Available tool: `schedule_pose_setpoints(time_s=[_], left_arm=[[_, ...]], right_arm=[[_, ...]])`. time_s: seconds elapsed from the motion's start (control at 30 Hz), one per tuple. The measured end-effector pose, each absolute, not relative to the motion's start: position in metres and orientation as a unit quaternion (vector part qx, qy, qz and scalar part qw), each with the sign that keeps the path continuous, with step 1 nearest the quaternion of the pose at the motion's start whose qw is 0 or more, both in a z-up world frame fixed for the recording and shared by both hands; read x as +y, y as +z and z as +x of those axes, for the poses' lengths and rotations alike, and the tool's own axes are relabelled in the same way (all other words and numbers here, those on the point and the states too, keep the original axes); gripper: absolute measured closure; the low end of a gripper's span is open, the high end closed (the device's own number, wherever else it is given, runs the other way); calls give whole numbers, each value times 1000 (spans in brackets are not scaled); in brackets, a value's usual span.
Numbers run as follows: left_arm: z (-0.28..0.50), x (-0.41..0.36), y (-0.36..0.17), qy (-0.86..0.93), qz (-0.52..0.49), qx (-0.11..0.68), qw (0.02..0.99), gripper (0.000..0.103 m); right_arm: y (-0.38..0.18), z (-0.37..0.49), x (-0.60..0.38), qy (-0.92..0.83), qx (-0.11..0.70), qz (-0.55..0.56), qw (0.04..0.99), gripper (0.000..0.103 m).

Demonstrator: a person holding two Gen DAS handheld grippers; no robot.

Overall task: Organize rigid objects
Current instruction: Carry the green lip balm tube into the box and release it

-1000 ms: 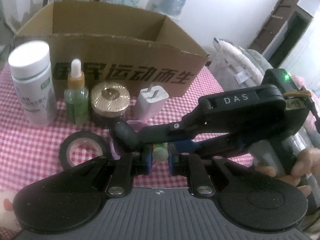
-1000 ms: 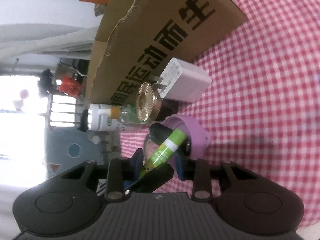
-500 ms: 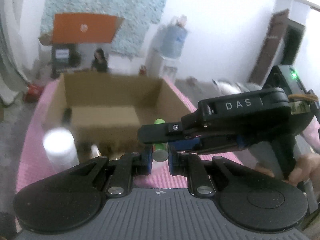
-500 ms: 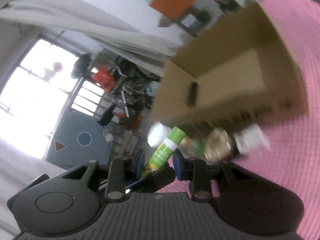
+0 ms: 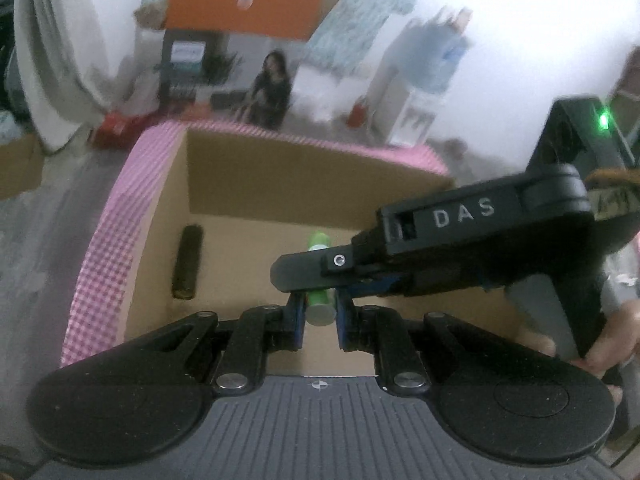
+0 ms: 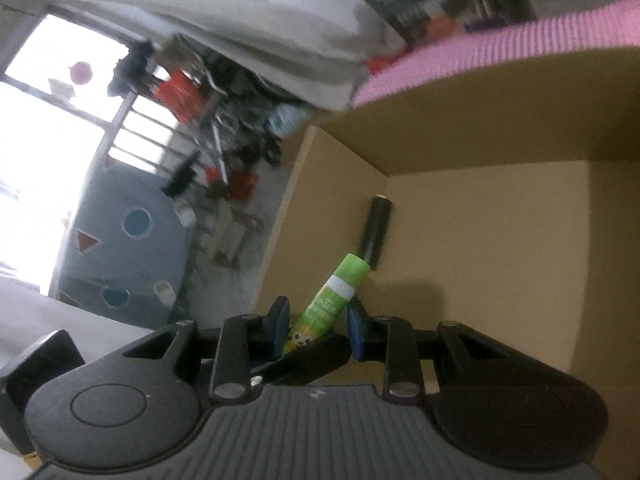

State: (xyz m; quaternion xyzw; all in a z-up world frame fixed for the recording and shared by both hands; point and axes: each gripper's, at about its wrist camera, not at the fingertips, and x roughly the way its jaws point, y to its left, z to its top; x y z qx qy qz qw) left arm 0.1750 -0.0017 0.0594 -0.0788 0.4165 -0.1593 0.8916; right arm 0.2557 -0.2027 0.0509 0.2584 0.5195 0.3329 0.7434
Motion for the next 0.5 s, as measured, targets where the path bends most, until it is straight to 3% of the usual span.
schedule_pose_setpoints(time_s=[0.17, 0.33, 0.5], left_arm=[[180, -4, 50, -131, -31, 442, 887, 87], [173, 0, 53, -105, -1, 429, 897, 72], [169, 12, 63, -103, -25, 411, 905, 66]], right_arm=[[27, 288, -180, 328, 570, 229, 718, 71], [4, 310, -163, 321, 615, 213, 689, 71], [-5, 313, -155, 318, 626, 211, 680, 70]])
